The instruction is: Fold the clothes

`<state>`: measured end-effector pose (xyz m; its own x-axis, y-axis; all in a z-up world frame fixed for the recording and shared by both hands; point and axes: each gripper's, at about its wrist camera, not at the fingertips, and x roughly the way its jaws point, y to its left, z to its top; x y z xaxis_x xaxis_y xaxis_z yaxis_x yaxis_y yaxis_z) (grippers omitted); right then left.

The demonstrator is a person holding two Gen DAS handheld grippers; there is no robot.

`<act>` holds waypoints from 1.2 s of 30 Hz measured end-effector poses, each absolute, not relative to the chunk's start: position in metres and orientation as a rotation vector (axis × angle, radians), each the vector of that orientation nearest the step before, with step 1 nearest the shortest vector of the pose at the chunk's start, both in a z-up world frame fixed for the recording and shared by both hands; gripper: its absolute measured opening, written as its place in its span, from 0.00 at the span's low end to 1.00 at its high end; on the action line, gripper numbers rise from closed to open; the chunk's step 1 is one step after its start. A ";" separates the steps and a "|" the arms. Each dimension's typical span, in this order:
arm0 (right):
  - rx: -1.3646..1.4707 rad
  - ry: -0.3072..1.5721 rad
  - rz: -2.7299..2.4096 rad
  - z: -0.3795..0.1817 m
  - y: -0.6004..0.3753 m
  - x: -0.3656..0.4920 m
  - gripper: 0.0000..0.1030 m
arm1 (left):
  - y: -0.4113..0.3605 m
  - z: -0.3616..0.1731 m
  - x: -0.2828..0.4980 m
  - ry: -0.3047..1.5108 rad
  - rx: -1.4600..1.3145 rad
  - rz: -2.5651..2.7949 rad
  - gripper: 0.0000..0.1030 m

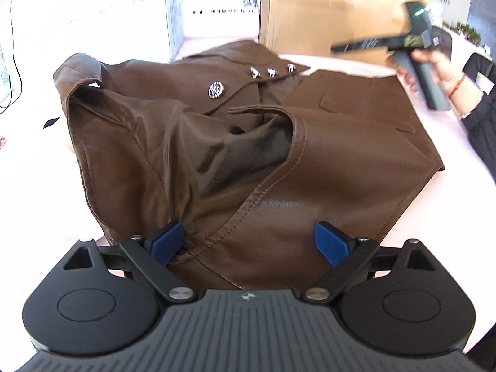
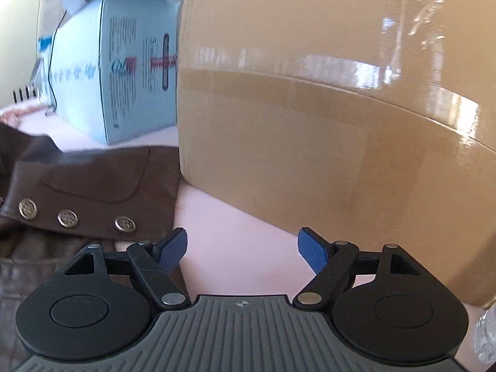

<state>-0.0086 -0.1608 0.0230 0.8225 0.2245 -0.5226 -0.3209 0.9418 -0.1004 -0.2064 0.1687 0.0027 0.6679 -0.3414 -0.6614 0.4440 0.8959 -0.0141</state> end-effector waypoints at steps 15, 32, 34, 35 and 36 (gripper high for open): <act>-0.147 0.793 0.686 0.031 -0.112 0.017 0.71 | 0.166 -0.011 -0.216 0.595 0.112 -0.431 1.00; -0.144 0.794 0.795 0.032 -0.104 0.011 0.11 | 0.166 -0.012 -0.221 0.596 0.108 -0.435 1.00; -0.160 0.779 0.768 0.032 -0.099 0.007 0.11 | 0.167 -0.012 -0.221 0.595 0.106 -0.436 1.00; -0.158 0.776 0.754 0.032 -0.097 0.006 0.10 | 0.167 -0.011 -0.221 0.595 0.105 -0.436 1.00; -0.153 0.770 0.729 0.032 -0.095 0.005 0.10 | 0.166 -0.011 -0.220 0.595 0.105 -0.436 1.00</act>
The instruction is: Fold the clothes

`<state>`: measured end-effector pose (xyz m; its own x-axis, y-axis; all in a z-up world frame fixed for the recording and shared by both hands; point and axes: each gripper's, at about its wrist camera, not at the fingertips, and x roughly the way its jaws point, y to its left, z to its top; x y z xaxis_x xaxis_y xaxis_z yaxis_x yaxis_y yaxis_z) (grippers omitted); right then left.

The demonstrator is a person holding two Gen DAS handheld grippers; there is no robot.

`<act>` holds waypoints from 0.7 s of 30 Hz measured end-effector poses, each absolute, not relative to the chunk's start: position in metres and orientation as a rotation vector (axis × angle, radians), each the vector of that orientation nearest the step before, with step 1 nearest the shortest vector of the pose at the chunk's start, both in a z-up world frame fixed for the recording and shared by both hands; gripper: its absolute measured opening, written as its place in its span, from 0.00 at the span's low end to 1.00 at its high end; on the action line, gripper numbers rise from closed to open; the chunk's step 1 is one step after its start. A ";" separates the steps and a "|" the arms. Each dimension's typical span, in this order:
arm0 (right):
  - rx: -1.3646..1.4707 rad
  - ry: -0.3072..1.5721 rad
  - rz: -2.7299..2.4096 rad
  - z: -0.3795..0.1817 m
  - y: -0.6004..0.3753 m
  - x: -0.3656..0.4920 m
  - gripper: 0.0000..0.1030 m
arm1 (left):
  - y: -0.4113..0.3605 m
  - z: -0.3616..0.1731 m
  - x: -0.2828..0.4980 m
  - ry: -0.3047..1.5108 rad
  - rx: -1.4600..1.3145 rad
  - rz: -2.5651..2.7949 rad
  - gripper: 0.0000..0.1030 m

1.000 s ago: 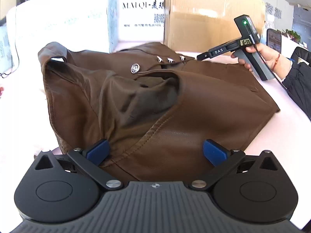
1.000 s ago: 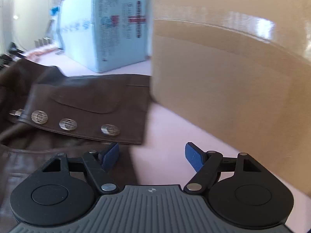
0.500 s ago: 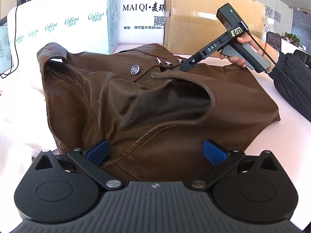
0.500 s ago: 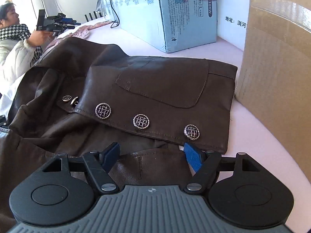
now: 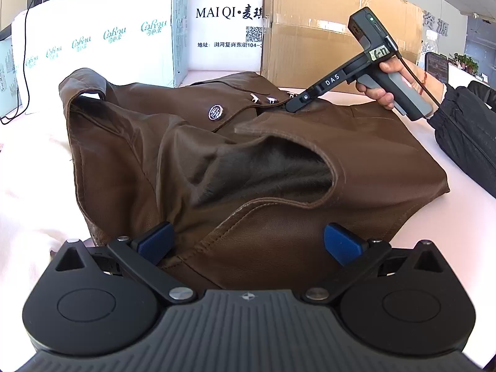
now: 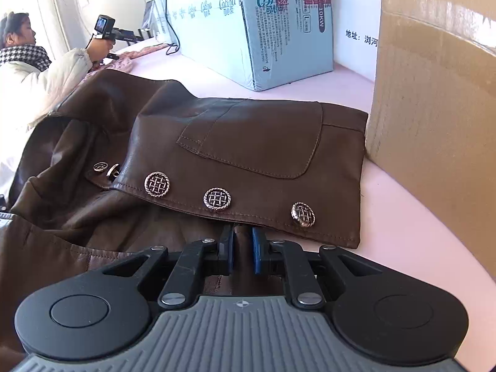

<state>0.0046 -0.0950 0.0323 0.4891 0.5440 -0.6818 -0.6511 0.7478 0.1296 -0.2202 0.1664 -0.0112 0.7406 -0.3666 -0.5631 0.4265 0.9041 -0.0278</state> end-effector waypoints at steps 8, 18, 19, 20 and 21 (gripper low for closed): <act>-0.148 0.698 0.483 0.041 -0.092 -0.022 0.09 | 0.161 -0.007 -0.215 0.616 0.112 -0.387 1.00; -0.186 0.677 0.111 0.040 -0.172 -0.079 0.08 | 0.157 0.022 -0.224 0.531 0.086 -0.410 0.99; -0.176 0.689 0.096 0.038 -0.180 -0.085 0.08 | 0.153 0.025 -0.225 0.520 0.103 -0.416 0.99; -0.172 0.696 0.087 0.037 -0.184 -0.090 0.08 | 0.148 0.027 -0.227 0.509 0.121 -0.421 0.99; -0.169 0.697 0.080 0.036 -0.187 -0.094 0.08 | 0.144 0.030 -0.227 0.499 0.133 -0.426 0.99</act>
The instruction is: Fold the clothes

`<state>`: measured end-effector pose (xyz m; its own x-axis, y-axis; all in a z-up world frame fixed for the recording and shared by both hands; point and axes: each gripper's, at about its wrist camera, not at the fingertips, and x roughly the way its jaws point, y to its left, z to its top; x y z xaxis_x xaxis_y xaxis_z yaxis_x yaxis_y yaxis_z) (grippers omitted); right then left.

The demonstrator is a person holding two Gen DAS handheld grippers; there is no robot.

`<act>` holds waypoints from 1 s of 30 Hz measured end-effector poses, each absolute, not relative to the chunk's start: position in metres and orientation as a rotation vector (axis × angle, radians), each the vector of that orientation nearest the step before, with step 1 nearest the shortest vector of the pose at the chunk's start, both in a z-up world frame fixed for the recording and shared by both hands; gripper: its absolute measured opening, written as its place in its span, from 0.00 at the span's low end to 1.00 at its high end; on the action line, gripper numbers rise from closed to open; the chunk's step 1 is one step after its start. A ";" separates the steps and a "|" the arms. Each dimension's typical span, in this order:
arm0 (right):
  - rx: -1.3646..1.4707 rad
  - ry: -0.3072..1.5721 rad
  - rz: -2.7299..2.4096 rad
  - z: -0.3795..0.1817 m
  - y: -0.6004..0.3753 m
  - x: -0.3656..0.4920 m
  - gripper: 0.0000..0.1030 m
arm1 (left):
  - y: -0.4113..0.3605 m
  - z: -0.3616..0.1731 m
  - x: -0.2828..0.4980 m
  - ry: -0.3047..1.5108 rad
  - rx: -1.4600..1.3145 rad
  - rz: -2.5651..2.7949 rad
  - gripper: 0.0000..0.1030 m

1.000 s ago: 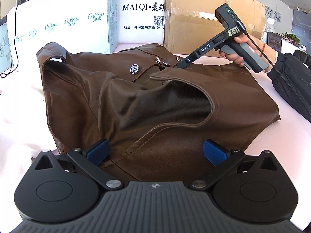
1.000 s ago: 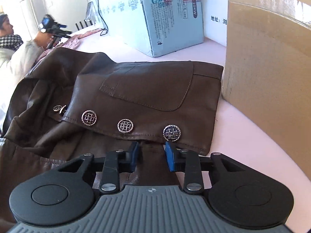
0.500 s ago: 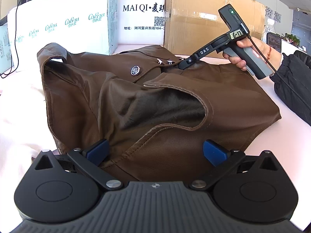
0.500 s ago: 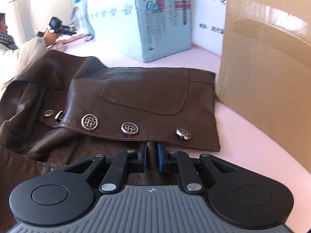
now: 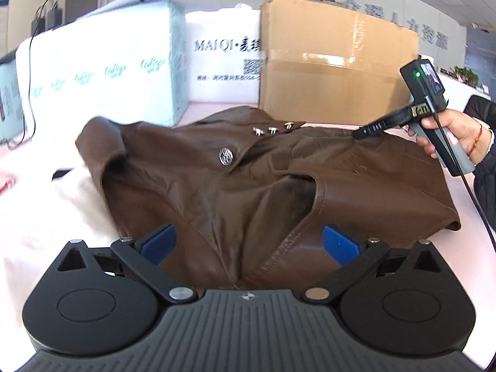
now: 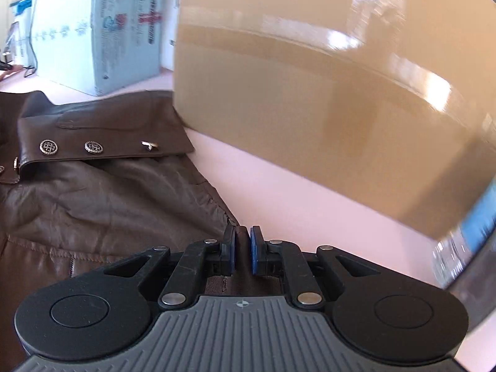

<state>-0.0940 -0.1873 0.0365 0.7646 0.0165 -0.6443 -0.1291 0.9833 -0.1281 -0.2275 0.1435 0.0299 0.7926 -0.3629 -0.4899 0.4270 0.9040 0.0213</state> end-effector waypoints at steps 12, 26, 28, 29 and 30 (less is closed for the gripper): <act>-0.216 0.627 0.089 0.043 -0.191 -0.128 0.45 | 0.107 0.040 -0.212 0.513 0.168 -0.403 0.99; -0.206 0.565 0.281 0.044 -0.186 -0.122 0.68 | 0.092 -0.002 -0.184 0.755 0.142 -0.279 0.99; -0.178 0.563 0.305 0.046 -0.190 -0.125 0.73 | 0.099 -0.001 -0.193 0.758 0.149 -0.268 1.00; -0.165 0.562 0.320 0.046 -0.193 -0.126 0.76 | 0.104 -0.001 -0.198 0.760 0.150 -0.259 1.00; -0.160 0.560 0.349 0.046 -0.194 -0.126 0.76 | 0.109 0.000 -0.202 0.761 0.147 -0.247 1.00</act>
<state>-0.1258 -0.1944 0.0456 0.7905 0.2799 -0.5447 -0.3659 0.9291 -0.0535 -0.2020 0.1093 -0.0005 0.6968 -0.1681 -0.6973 0.2739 0.9608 0.0420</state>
